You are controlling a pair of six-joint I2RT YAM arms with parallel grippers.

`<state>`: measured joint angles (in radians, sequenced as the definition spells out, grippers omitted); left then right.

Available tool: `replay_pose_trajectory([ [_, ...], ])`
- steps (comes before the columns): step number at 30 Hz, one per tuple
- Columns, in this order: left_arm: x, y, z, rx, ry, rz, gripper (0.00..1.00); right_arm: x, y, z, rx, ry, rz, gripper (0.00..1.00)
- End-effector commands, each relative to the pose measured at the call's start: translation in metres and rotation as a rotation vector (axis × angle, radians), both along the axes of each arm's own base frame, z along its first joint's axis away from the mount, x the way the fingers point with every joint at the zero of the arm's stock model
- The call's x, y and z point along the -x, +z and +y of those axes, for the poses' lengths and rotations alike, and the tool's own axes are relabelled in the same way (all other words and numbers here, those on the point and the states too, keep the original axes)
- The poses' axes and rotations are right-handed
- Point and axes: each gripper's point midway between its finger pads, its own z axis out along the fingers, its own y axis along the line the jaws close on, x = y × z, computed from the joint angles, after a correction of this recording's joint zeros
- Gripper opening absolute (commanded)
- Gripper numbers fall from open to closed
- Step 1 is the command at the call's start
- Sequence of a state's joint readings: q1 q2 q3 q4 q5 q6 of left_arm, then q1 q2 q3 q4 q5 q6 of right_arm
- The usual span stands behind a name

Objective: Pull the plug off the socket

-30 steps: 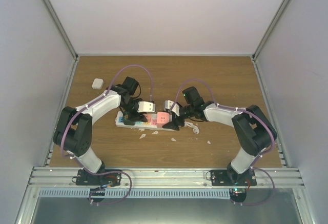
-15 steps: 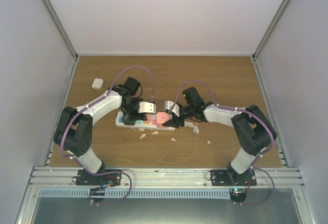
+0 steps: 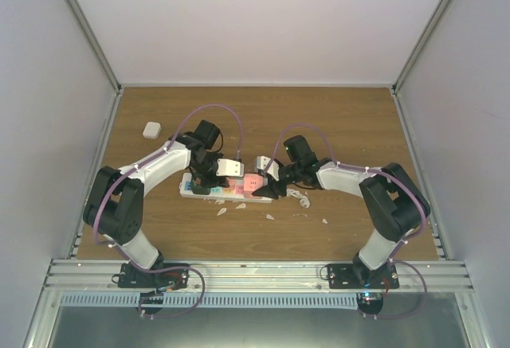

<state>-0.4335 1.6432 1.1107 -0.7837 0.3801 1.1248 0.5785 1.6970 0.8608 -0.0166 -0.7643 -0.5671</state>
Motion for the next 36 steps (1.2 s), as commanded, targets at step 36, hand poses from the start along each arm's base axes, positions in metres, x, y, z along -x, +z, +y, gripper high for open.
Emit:
replay_pose_trajectory([
  [36,0.012,-0.052,0.013,-0.149,0.003,0.085,0.17,-0.001,0.045,0.0,-0.166,0.02,0.003,0.24],
])
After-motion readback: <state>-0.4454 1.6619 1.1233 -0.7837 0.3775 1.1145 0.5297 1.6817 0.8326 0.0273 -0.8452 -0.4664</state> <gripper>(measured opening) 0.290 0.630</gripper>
